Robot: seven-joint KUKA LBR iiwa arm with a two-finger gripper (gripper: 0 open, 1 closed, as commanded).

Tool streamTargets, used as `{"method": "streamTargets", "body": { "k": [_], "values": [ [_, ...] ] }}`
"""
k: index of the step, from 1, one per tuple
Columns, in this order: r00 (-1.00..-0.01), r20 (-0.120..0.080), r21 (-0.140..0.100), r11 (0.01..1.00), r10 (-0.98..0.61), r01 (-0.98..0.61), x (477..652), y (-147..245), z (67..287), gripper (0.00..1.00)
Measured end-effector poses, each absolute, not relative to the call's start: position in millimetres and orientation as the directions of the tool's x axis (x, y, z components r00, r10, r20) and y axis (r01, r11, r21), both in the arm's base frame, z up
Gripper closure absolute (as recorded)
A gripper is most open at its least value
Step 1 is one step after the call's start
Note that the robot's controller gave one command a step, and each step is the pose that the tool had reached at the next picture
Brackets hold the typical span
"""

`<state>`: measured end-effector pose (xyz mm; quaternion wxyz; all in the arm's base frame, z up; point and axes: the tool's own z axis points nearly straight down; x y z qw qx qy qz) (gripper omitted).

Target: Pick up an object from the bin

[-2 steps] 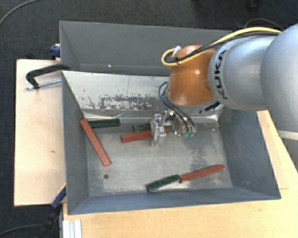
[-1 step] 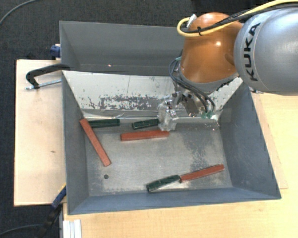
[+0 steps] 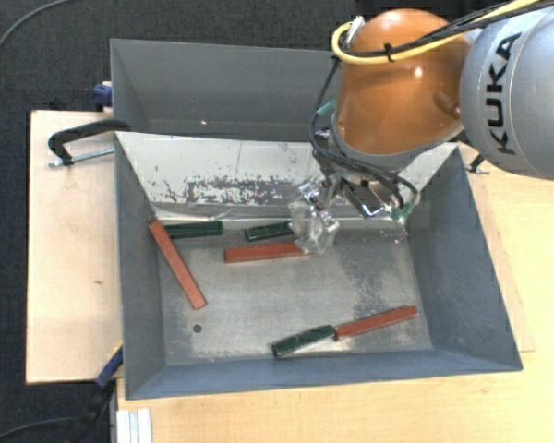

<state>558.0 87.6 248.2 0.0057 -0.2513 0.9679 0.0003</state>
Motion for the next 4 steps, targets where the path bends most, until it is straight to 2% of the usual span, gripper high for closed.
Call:
{"method": "streamTargets", "body": {
  "k": [1, 2, 3, 4],
  "values": [
    [-0.874, -0.008, 0.000, 0.874, -0.485, -0.485, 557.5, 87, 246, 0.00],
    [-0.781, -0.011, -0.005, 0.781, -0.625, -0.625, 545.4, 86, 306, 0.00],
    [-0.883, 0.005, 0.004, 0.883, -0.469, -0.469, 525.7, 154, 161, 0.00],
    [-0.899, -0.003, -0.001, 0.899, -0.437, -0.437, 593.8, 116, 75, 0.00]
  ]
}}
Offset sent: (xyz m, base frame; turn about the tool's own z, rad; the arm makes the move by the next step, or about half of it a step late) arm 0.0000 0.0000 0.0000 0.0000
